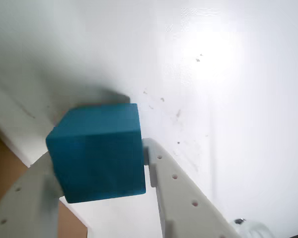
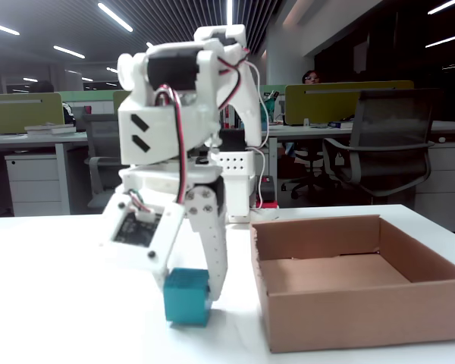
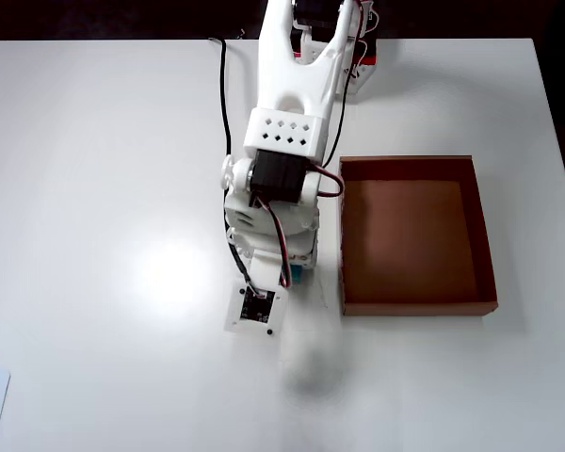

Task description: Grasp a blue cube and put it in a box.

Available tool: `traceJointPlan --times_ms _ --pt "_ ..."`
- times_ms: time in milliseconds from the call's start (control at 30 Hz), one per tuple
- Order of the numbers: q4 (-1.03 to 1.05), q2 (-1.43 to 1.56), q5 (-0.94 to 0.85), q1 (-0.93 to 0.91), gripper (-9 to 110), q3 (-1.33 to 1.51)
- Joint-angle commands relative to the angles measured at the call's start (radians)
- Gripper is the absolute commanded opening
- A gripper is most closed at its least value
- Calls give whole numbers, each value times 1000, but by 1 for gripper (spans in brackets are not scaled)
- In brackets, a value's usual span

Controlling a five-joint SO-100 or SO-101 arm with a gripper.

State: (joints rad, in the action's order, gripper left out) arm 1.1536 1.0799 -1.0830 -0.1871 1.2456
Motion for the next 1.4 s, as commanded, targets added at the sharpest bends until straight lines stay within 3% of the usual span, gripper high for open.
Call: traceJointPlan --times_ms 0,467,833,1100,1367 --pt "37 143 5 11 14 -61" --pt "224 380 146 164 14 -120" --pt "405 448 356 437 14 -219" --pt "396 411 439 522 14 -164" --pt "250 407 451 549 14 55"
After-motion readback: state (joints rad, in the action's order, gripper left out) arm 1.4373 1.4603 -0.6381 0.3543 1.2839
